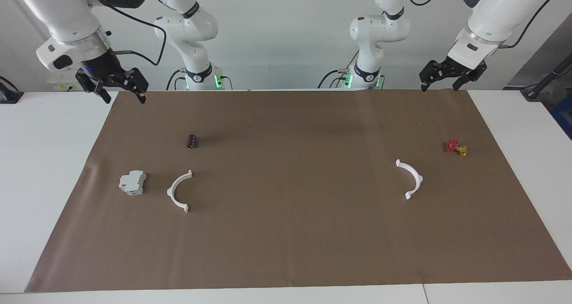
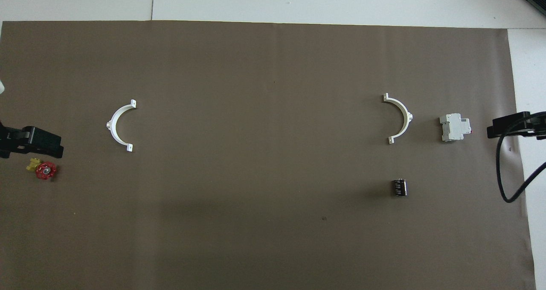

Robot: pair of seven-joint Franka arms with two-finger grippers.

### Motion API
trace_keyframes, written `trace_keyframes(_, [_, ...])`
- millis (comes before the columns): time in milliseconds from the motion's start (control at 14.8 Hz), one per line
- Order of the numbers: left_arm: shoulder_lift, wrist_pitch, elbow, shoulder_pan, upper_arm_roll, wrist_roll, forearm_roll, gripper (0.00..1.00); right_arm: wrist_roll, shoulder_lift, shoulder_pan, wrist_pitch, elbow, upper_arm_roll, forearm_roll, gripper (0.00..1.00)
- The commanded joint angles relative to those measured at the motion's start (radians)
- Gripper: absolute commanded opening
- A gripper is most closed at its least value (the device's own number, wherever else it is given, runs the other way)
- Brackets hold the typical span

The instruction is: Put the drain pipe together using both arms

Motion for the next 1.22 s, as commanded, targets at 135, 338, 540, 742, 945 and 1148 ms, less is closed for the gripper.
trace_keyframes(135, [-0.012, 0.009, -0.017, -0.012, 0.011, -0.012, -0.012, 1.00, 0.015, -0.020, -0.005, 0.001, -0.019, 0.009, 0.018, 1.00])
trace_keyframes(338, [-0.014, 0.009, -0.017, -0.012, 0.012, -0.012, -0.012, 1.00, 0.025, -0.022, -0.005, 0.016, -0.021, 0.017, 0.018, 1.00])
trace_keyframes(540, [-0.014, 0.007, -0.017, -0.012, 0.012, -0.014, -0.012, 1.00, 0.025, -0.008, -0.005, 0.053, -0.027, 0.017, 0.019, 1.00])
trace_keyframes(742, [-0.014, 0.007, -0.017, -0.012, 0.011, -0.014, -0.012, 1.00, 0.025, 0.058, -0.006, 0.134, -0.025, 0.017, 0.032, 1.00])
trace_keyframes(945, [-0.014, 0.009, -0.017, -0.012, 0.012, -0.014, -0.012, 1.00, 0.022, 0.179, 0.000, 0.284, -0.025, 0.018, 0.075, 1.00])
trace_keyframes(1148, [-0.014, 0.009, -0.017, -0.012, 0.012, -0.014, -0.012, 1.00, -0.037, 0.283, 0.017, 0.433, -0.053, 0.018, 0.088, 1.00])
